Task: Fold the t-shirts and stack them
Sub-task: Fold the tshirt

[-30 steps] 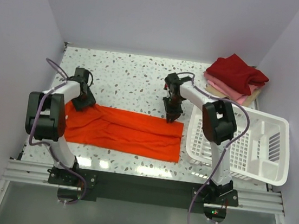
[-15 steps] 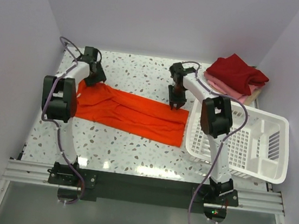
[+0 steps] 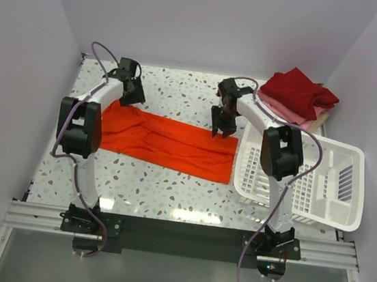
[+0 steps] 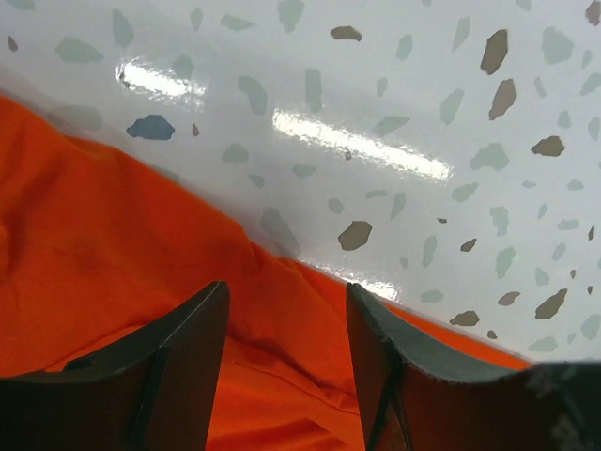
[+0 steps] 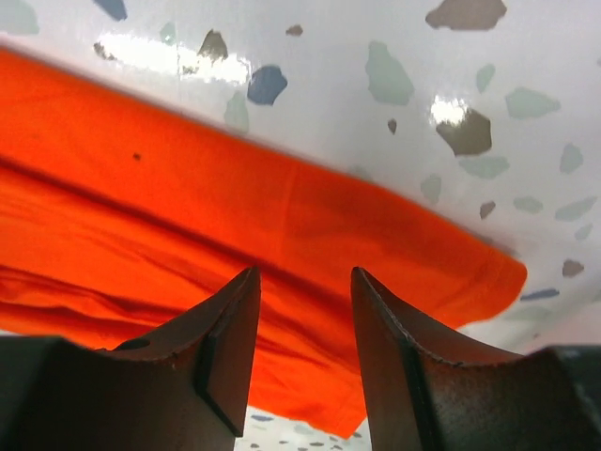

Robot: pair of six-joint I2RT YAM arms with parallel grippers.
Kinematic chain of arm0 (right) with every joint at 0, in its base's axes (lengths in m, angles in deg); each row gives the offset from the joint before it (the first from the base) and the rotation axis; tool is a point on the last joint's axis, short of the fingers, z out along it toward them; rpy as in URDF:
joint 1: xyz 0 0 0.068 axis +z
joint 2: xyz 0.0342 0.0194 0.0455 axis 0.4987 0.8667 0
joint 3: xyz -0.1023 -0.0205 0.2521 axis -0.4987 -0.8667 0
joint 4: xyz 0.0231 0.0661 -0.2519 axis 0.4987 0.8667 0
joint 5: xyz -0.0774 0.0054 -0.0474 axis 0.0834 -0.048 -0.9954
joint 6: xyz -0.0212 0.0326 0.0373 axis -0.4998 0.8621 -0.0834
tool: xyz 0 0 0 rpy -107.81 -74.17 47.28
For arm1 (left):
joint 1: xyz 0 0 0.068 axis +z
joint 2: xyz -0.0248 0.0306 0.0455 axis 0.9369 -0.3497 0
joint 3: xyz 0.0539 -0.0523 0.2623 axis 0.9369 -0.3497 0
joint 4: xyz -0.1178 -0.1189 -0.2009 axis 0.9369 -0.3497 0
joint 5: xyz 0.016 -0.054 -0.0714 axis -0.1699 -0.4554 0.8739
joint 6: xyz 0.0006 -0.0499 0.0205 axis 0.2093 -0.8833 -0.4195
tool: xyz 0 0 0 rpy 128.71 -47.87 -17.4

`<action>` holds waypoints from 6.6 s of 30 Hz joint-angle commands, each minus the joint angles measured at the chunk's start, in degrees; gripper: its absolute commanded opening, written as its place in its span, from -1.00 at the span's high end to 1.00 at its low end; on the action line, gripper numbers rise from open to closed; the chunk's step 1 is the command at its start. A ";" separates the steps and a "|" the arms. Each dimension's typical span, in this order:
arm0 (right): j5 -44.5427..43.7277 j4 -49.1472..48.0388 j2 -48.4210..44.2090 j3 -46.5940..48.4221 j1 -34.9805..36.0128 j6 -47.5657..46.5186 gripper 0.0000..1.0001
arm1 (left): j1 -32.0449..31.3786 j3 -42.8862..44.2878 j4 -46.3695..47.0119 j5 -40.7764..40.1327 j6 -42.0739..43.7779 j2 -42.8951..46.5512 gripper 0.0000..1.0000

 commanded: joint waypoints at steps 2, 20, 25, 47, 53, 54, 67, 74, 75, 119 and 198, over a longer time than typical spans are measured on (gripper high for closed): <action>2.01 -1.81 -7.07 -2.67 0.57 1.44 0.05 | 0.12 -0.52 -2.90 -4.23 -0.68 2.42 -0.13; 0.60 -2.51 -10.32 -7.51 2.25 3.11 0.05 | -0.59 -4.29 -4.32 -7.04 -1.30 4.26 0.53; 0.43 -2.69 -10.41 -7.95 2.60 3.20 0.05 | -0.76 -6.92 -3.35 -6.78 -1.21 7.68 0.94; -1.33 -1.20 -9.01 -5.58 3.74 4.25 0.03 | -2.96 -25.65 -3.17 -3.36 -3.85 25.44 1.00; -1.68 -0.49 -8.04 -4.00 4.27 4.25 0.03 | -3.66 -29.60 -4.40 -2.56 -4.20 28.69 0.95; -1.68 -0.49 -8.13 -3.83 4.35 4.43 0.02 | -3.75 -30.30 -4.75 -2.56 -4.20 29.13 0.91; -2.03 0.04 -5.76 -1.37 5.23 5.57 0.00 | -3.84 -31.02 -9.33 -1.16 -2.44 35.11 -0.18; -2.03 0.56 -5.75 -0.84 5.58 5.92 0.00 | -0.78 -21.62 -9.60 -7.66 -1.48 25.64 -0.20; -1.86 0.56 -5.75 -0.84 5.59 5.92 -0.01 | 0.19 -21.35 -9.07 -7.84 -2.09 25.01 -0.19; -0.80 1.18 -4.08 -1.27 5.94 6.27 -0.01 | 5.21 -21.87 -4.05 -6.78 4.76 15.60 1.00; -11.79 1.09 -1.54 -7.26 5.23 16.21 -0.02 | 17.69 -26.27 4.21 -3.18 -2.36 14.99 -0.29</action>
